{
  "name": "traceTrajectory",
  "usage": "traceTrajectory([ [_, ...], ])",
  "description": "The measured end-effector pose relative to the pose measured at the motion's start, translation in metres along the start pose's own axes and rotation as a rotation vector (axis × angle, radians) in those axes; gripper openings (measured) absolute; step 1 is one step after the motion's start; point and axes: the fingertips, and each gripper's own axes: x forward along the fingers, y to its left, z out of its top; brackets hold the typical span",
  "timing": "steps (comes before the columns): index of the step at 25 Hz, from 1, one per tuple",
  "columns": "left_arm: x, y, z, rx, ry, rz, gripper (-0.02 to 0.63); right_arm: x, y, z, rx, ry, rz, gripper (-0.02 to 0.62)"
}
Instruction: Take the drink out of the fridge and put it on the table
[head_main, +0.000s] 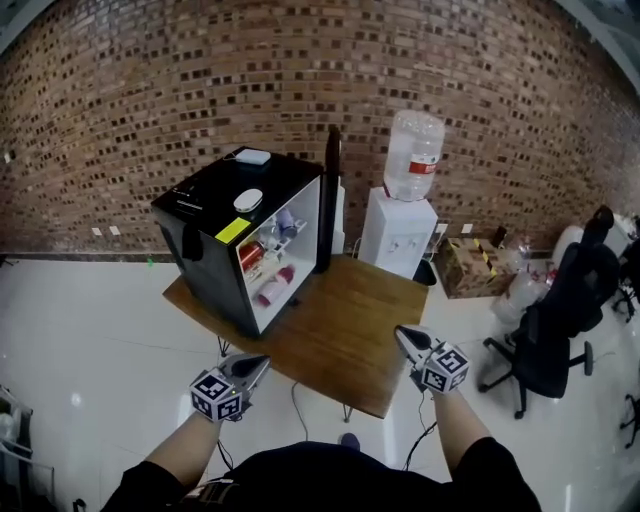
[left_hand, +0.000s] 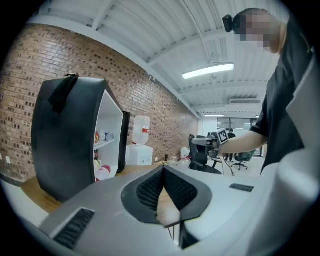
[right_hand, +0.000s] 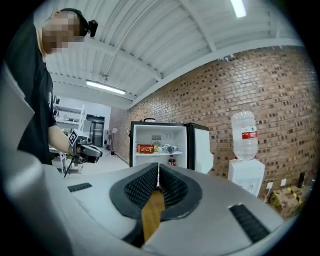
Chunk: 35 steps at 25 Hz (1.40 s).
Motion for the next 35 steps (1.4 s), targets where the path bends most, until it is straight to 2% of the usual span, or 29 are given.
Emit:
traceTrajectory([
  [3, 0.066, 0.031, 0.005, 0.032, 0.049, 0.079, 0.005, 0.009, -0.045, -0.008, -0.010, -0.003, 0.020, 0.008],
  [4, 0.088, 0.041, 0.005, 0.042, 0.071, 0.110, 0.005, 0.012, -0.059, -0.015, 0.004, 0.001, 0.030, 0.029],
  [8, 0.173, 0.082, 0.008, 0.092, 0.179, 0.232, 0.005, 0.018, -0.108, -0.039, 0.098, 0.016, 0.080, 0.038],
  [12, 0.226, 0.143, -0.021, 0.224, 0.392, 0.407, 0.005, 0.020, -0.120, -0.072, 0.172, 0.084, 0.141, 0.038],
  [14, 0.246, 0.182, -0.039, 0.289, 0.470, 0.483, 0.005, 0.024, -0.123, -0.093, 0.196, 0.121, 0.151, 0.038],
  [17, 0.272, 0.232, -0.056, 0.373, 0.553, 0.534, 0.005, 0.028, -0.125, -0.121, 0.233, 0.169, 0.123, 0.038],
  [18, 0.280, 0.246, -0.064, 0.393, 0.587, 0.539, 0.033, 0.030, -0.127, -0.129, 0.250, 0.180, 0.106, 0.038],
  [19, 0.288, 0.261, -0.071, 0.408, 0.623, 0.545, 0.139, 0.032, -0.129, -0.137, 0.270, 0.187, 0.091, 0.038],
  [22, 0.310, 0.306, -0.085, 0.450, 0.710, 0.589, 0.260, 0.037, -0.133, -0.159, 0.312, 0.207, 0.075, 0.038],
  [25, 0.332, 0.336, -0.098, 0.405, 0.771, 0.602, 0.313, 0.033, -0.142, -0.175, 0.345, 0.224, 0.072, 0.038],
  [29, 0.356, 0.349, -0.126, 0.268, 0.853, 0.545, 0.314, 0.014, -0.151, -0.193, 0.395, 0.244, 0.059, 0.038],
  [32, 0.361, 0.355, -0.143, 0.222, 0.926, 0.510, 0.342, -0.001, -0.158, -0.206, 0.433, 0.251, 0.037, 0.038],
  [35, 0.363, 0.359, -0.144, 0.180, 0.949, 0.484, 0.341, -0.010, -0.167, -0.214, 0.451, 0.245, 0.017, 0.038],
])
